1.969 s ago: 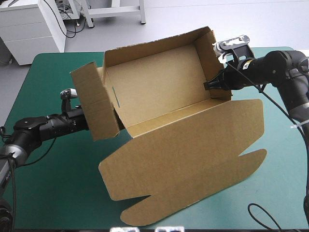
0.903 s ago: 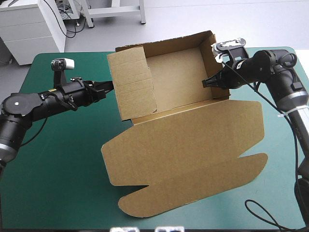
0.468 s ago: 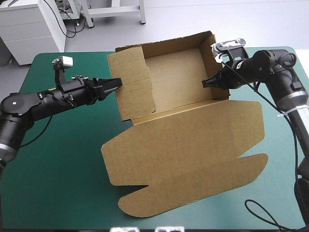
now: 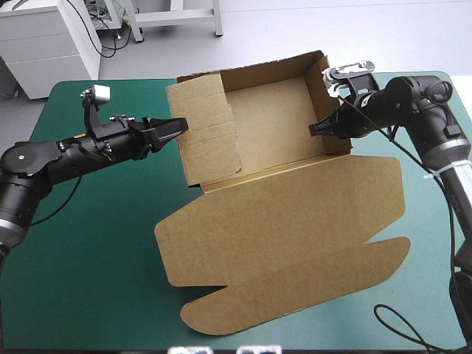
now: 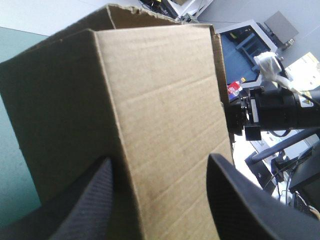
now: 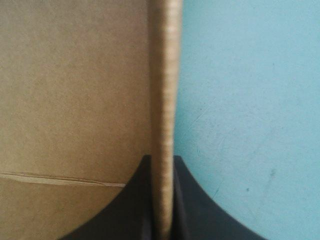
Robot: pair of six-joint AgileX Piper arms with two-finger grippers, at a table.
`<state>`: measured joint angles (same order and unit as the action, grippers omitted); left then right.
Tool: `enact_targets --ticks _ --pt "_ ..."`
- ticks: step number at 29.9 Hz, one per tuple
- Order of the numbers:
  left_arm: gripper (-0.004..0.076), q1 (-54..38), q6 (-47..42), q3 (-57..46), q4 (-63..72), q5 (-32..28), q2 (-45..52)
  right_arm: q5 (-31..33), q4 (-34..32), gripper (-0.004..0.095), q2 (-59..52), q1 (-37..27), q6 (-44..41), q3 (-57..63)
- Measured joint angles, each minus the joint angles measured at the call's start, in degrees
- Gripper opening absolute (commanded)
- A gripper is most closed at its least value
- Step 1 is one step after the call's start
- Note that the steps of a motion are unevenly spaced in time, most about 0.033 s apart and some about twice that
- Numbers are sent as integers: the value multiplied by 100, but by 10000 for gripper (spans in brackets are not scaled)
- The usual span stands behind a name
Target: Fold the box
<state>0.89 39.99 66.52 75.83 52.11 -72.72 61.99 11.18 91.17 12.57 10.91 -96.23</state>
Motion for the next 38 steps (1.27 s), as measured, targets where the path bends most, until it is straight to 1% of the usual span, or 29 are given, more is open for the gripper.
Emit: enact_targets --ticks 5,8,11,14,17,21,26,29,32,38 --pt "405 0 -695 158 -767 47 0 12 -18 -7 0 0 0 0" --pt "405 48 -1308 356 -1367 119 0 12 -18 -6 0 0 -6 0" --pt "405 344 -1844 477 -1991 101 4 -8 -18 1 0 0 -6 0" --pt "405 864 -2404 506 -2675 -110 7 -24 -18 1 0 0 -40 0" --pt "405 1496 -3304 509 -3705 -556 7 -29 -68 1 0 14 -40 0" --pt "405 2249 -4826 512 -5230 -981 7 -95 -410 1 4 259 -214 0" --pt "405 2948 -6727 512 -7214 -959 -19 -268 -1207 1 11 879 -726 0" --pt "405 3186 -7664 512 -7965 -838 -111 -374 -1582 1 11 1134 -981 0" --pt "405 3272 -8031 512 -8209 -771 -291 -435 -1733 1 11 1221 -1091 0" --pt "405 3295 -8324 512 -8234 -677 -648 -434 -1859 1 39 1225 -1184 0"
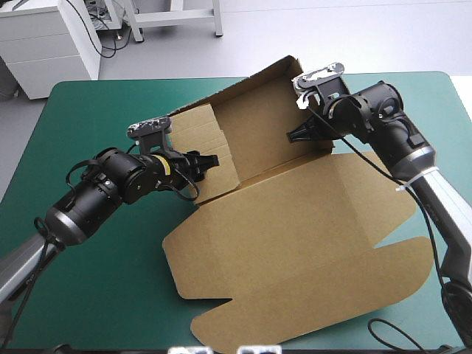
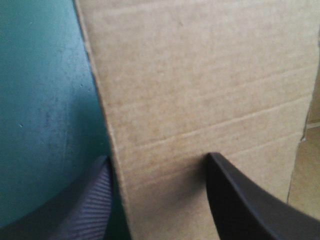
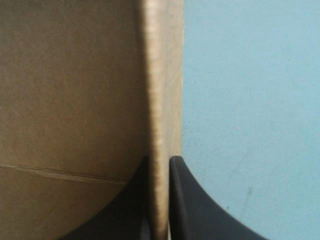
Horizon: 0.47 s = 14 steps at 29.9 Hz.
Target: Fold the box
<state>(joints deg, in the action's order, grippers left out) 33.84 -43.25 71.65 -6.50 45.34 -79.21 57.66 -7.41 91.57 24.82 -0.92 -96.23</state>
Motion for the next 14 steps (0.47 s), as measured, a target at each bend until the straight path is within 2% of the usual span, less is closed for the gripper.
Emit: enact_targets --ticks 7,14 --pt "405 0 -560 0 -219 -163 -89 40 37 0 0 0 -14 -68" --pt "405 0 -715 4 -322 -379 -166 346 271 0 4 0 -3 -709"
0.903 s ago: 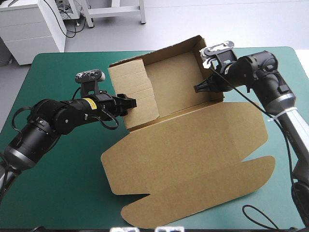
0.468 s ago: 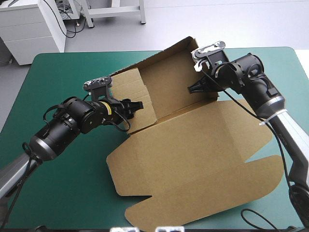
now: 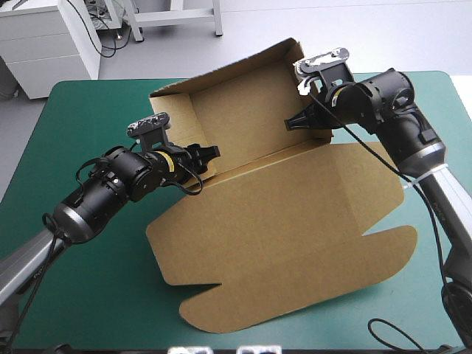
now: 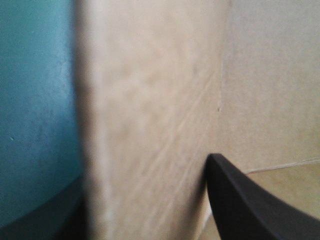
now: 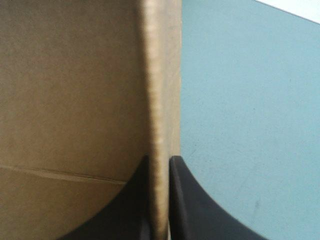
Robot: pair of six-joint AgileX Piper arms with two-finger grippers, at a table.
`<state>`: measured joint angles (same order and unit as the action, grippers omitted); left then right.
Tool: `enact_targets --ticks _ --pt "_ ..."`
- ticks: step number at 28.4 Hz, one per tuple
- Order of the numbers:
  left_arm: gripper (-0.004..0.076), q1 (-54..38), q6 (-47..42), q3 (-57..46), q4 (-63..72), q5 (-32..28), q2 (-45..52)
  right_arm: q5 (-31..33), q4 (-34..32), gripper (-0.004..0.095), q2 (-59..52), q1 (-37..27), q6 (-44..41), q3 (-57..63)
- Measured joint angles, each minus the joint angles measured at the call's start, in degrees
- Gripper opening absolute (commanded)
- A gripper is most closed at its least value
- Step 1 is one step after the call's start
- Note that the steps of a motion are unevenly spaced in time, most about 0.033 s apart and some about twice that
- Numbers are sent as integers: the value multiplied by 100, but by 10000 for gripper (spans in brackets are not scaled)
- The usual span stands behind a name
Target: Fold the box
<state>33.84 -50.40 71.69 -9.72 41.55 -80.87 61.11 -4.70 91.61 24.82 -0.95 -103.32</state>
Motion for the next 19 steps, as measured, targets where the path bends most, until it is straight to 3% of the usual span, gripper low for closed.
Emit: enact_targets --ticks 5,9,11,14,19 --pt "393 0 -182 0 -12 -86 -93 149 9 0 0 2 0 -143" --pt "305 0 -260 0 -131 -114 -97 187 4 0 0 2 0 -150" --pt "206 0 -275 0 -158 -114 -97 205 -32 0 0 2 0 -150" --pt "-10 0 -279 0 -200 -57 -97 214 -123 0 0 2 0 -157" --pt "-7 4 -279 0 -413 131 -97 272 -250 0 0 8 -10 -163"
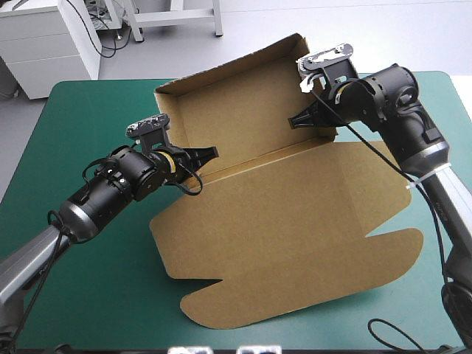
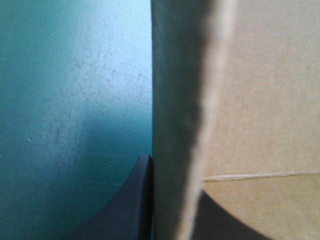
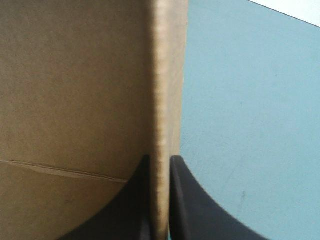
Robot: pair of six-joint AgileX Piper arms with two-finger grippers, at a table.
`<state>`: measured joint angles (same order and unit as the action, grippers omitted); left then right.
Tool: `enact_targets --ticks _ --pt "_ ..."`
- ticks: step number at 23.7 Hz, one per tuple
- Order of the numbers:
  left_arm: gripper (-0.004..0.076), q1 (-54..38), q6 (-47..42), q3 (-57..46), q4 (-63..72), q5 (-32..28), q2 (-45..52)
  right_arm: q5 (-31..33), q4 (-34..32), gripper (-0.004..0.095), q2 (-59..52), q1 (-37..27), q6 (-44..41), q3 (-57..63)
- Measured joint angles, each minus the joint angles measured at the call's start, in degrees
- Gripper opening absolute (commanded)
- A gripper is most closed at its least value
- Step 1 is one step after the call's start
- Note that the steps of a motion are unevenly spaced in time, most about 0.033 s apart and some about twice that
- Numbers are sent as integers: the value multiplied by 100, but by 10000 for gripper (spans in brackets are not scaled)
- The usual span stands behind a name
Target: Fold the box
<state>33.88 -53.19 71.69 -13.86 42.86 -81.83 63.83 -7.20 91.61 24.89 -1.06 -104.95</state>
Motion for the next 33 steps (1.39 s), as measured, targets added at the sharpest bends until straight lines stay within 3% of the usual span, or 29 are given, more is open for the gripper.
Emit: enact_targets --ticks 6,10,14,19,33 --pt "-7 7 656 21 -24 182 -13 209 -114 0 171 32 -419 0" --pt "-7 -27 1718 1070 14 1228 -441 751 450 0 606 -362 -714 -48" --pt "-7 -475 2514 2181 517 1928 -1266 671 920 0 928 -606 -697 75" --pt "-7 -1002 3206 2555 1539 2098 -2047 552 889 0 1053 -649 -697 466" --pt "-7 -1039 3349 2589 1637 2381 -2745 421 1094 -19 1454 -661 -714 1051"
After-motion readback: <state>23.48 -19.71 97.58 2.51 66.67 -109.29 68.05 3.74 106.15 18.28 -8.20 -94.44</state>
